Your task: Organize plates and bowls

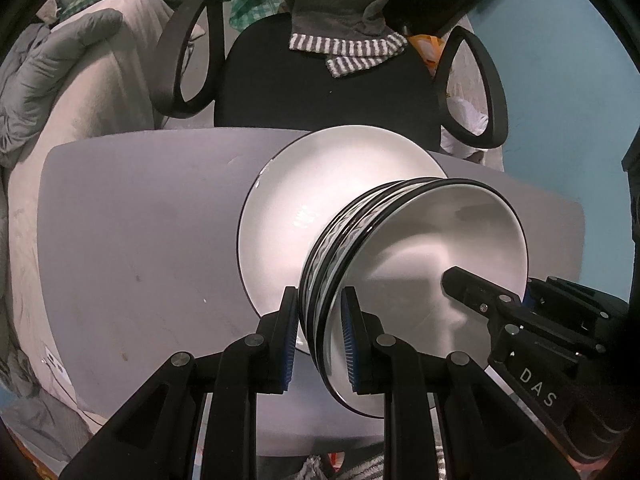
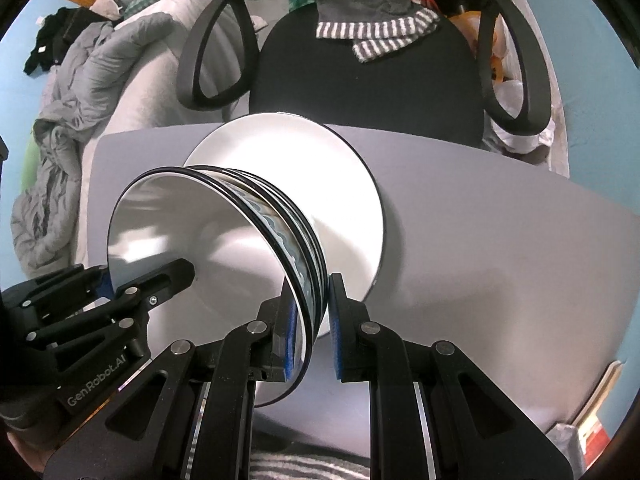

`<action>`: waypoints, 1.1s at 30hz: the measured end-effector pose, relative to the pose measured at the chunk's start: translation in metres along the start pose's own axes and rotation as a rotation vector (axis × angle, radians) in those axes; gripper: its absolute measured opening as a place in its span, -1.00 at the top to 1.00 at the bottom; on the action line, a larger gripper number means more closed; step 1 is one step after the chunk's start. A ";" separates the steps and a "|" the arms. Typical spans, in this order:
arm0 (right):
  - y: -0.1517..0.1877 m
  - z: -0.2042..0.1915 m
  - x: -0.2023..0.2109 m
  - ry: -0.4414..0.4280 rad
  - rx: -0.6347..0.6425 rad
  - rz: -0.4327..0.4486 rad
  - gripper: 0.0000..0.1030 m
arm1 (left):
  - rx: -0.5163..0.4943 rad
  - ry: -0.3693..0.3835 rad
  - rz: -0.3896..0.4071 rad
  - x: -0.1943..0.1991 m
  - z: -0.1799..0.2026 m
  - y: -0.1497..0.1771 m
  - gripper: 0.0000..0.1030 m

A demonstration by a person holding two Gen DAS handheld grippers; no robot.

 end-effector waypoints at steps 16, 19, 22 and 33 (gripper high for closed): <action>-0.009 -0.002 -0.014 0.010 -0.020 -0.020 0.71 | 0.006 -0.001 -0.017 -0.011 -0.007 -0.008 0.62; -0.009 -0.001 -0.015 0.013 -0.022 -0.018 0.71 | -0.003 -0.006 -0.009 -0.010 -0.006 -0.008 0.62; -0.009 -0.002 -0.015 0.010 -0.025 -0.013 0.71 | -0.011 -0.010 0.000 -0.010 -0.004 -0.007 0.61; -0.011 -0.004 -0.008 0.047 0.022 0.030 0.38 | -0.022 -0.017 0.046 -0.006 -0.008 -0.004 0.16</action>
Point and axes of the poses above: each gripper's, at about its wrist camera, not at the fingertips, and x roughly against the way its jaws point, z to its right, y to its underside, the point moved 6 cm from there along -x, roughly the way its jaws point, and after that the axes turned 4 degrees about -y, right-handed, at the moved point
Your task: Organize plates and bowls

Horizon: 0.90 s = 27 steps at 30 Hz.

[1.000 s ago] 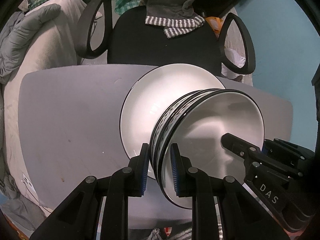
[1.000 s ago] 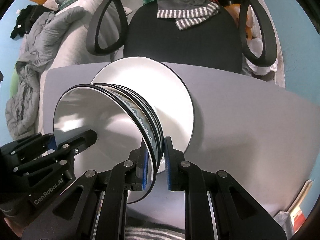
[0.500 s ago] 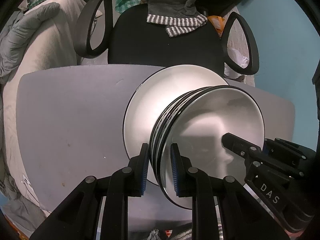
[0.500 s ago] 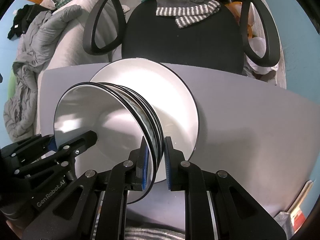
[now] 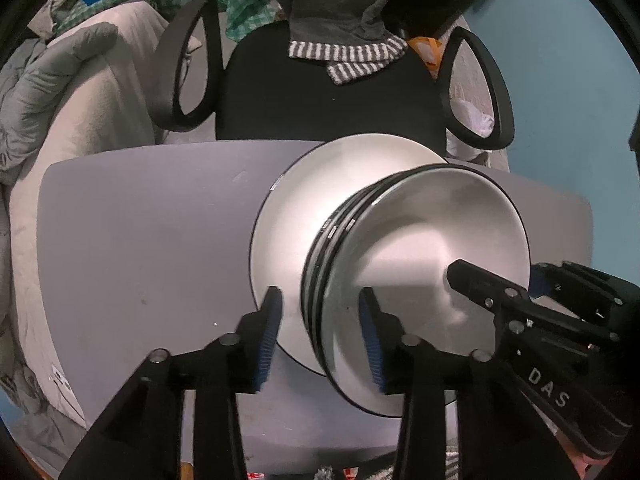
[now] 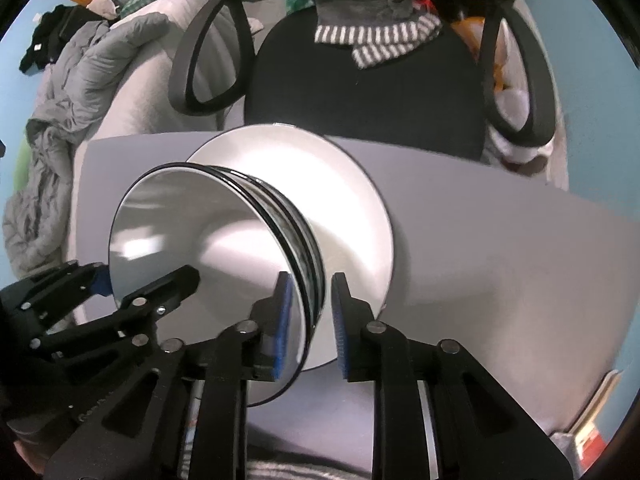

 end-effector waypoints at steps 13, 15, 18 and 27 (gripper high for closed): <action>0.004 0.002 0.026 0.072 0.024 0.084 -0.17 | 0.060 0.019 0.091 0.031 -0.015 0.002 -0.37; 0.006 0.002 0.031 0.087 0.031 0.097 -0.18 | 0.065 0.027 0.098 0.036 -0.015 0.004 -0.37; 0.009 0.002 0.040 0.092 0.025 0.119 -0.18 | 0.051 0.001 0.118 0.043 -0.016 0.008 -0.43; 0.023 -0.001 0.085 0.084 0.015 0.213 -0.28 | 0.017 -0.023 0.196 0.083 -0.016 0.029 -0.54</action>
Point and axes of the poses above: each gripper's, at about its wrist camera, not at the fingertips, and x roughly against the way its jaws point, z to its right, y to its underside, the point moved 6 cm from there along -x, roughly the way its jaws point, and after that the axes turned 4 degrees about -y, right-handed, at the moved point
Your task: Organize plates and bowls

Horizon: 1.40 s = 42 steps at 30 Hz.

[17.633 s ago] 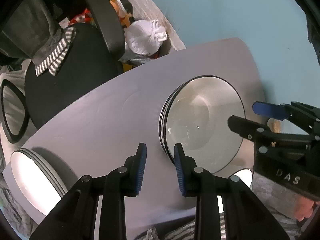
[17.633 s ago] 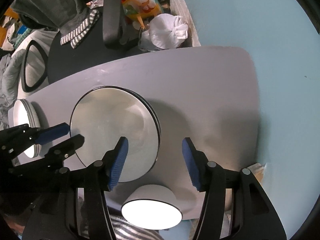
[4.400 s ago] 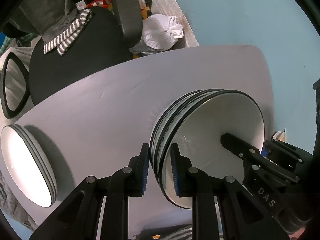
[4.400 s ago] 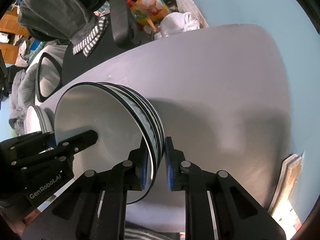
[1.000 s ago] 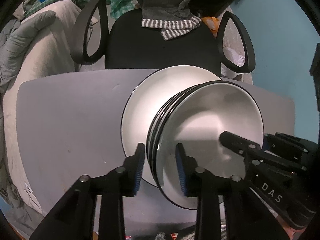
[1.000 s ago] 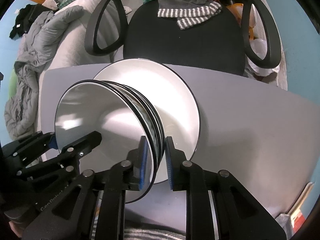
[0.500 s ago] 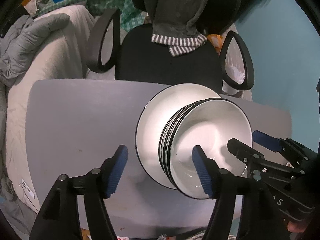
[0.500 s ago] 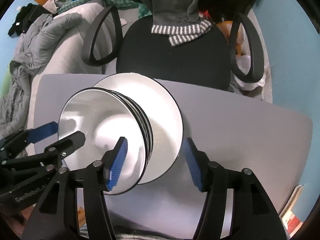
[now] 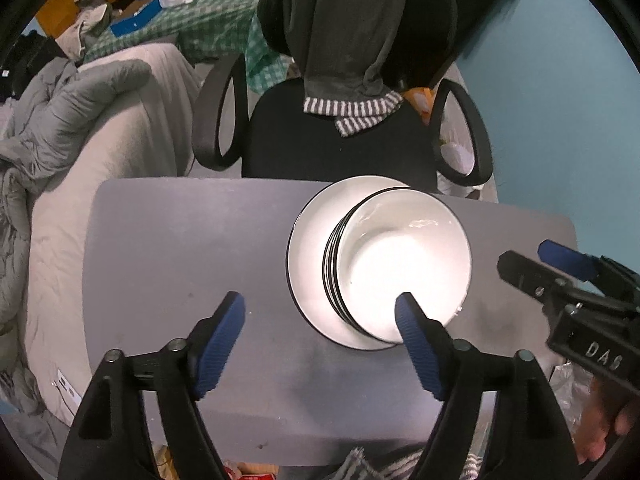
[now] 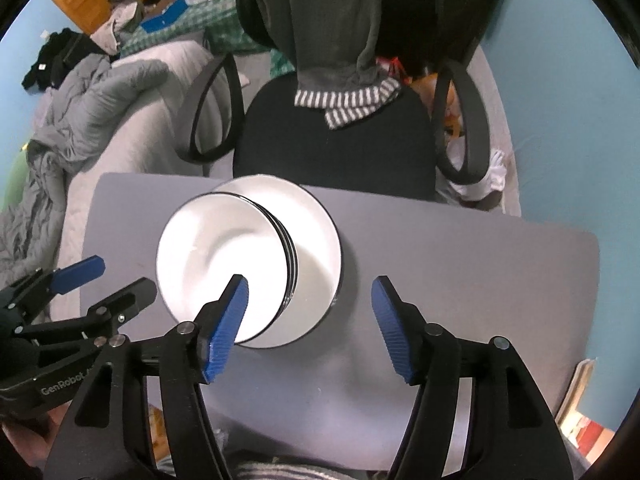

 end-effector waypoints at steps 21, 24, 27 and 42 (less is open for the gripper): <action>0.017 -0.008 0.104 0.035 0.043 0.177 -0.33 | 0.000 0.011 0.136 0.101 0.016 0.028 -0.60; 0.019 -0.010 0.113 0.038 0.046 0.207 -0.33 | 0.019 0.034 0.161 0.114 0.018 0.032 -0.60; 0.022 -0.009 0.121 0.037 0.032 0.237 -0.33 | 0.031 0.050 0.199 0.127 0.021 0.036 -0.60; 0.032 -0.010 0.138 0.016 0.019 0.290 -0.33 | 0.024 0.067 0.320 0.160 0.026 0.041 -0.73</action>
Point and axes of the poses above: each gripper's, at about its wrist camera, not at the fingertips, and x roughly against the way its jaws point, z to its right, y to its underside, the point moved 6 cm from there along -x, roughly the way its jaws point, and after that the axes turned 4 degrees about -y, right-handed, at the moved point
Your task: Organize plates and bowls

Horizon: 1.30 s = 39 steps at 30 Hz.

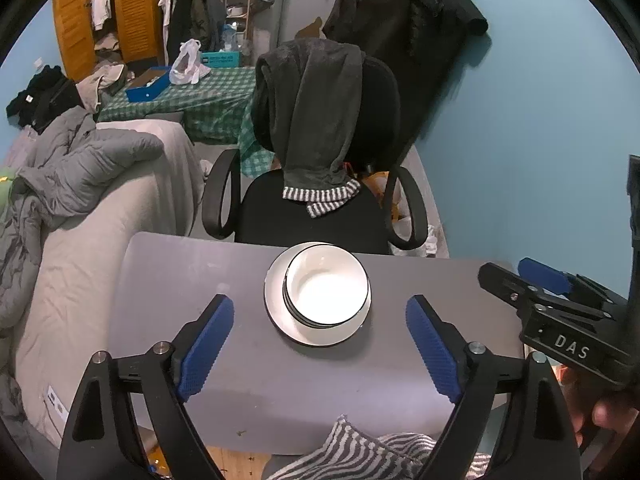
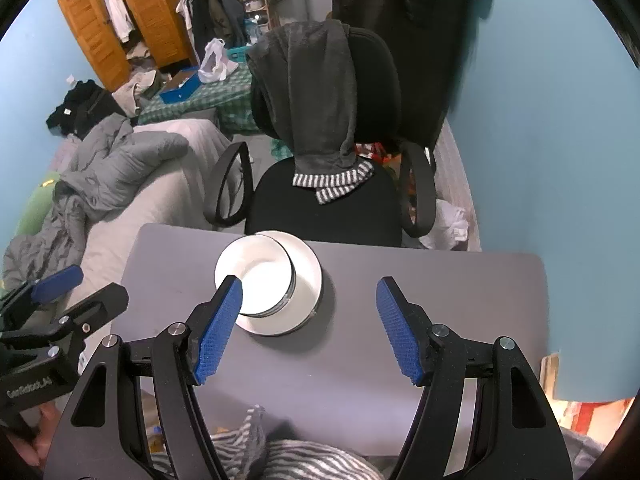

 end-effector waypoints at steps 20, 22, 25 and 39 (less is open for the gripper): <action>0.001 -0.008 -0.001 -0.017 0.016 -0.008 -0.33 | -0.014 -0.027 0.036 0.009 -0.002 -0.001 -0.73; 0.001 -0.009 -0.001 -0.019 0.014 -0.010 -0.33 | -0.013 -0.035 0.033 0.009 -0.003 -0.001 -0.73; 0.000 -0.009 0.000 -0.017 0.021 -0.005 -0.33 | -0.013 -0.041 0.027 0.007 -0.003 0.000 -0.73; 0.000 -0.010 -0.001 -0.012 0.014 -0.013 -0.33 | 0.006 -0.033 0.010 -0.001 -0.010 -0.007 -0.73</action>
Point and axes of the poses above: each gripper's, at about its wrist camera, not at the fingertips, and x roughly against the way its jaws point, z to its right, y to its underside, the point moved 6 cm from there along -x, roughly the way its jaws point, and after that the axes turned 4 degrees about -y, right-handed, at the moved point
